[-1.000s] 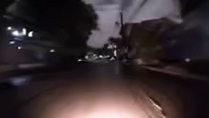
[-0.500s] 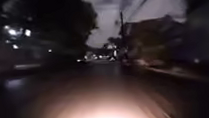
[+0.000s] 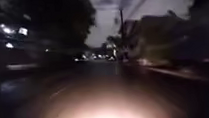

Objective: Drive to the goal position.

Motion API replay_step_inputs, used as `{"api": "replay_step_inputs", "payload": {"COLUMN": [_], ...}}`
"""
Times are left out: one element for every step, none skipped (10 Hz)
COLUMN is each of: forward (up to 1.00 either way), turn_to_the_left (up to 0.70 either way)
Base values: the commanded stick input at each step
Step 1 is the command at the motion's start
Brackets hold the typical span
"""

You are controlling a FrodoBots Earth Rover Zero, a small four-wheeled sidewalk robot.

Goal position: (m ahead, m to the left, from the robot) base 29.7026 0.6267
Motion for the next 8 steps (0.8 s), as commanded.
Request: {"api": "replay_step_inputs", "payload": {"forward": [1.0,1.0,1.0,1.0,1.0,1.0,1.0,1.0], "turn_to_the_left": [0.0,0.21,0.21,0.0,0.0,0.0,0.0,0.0]}}
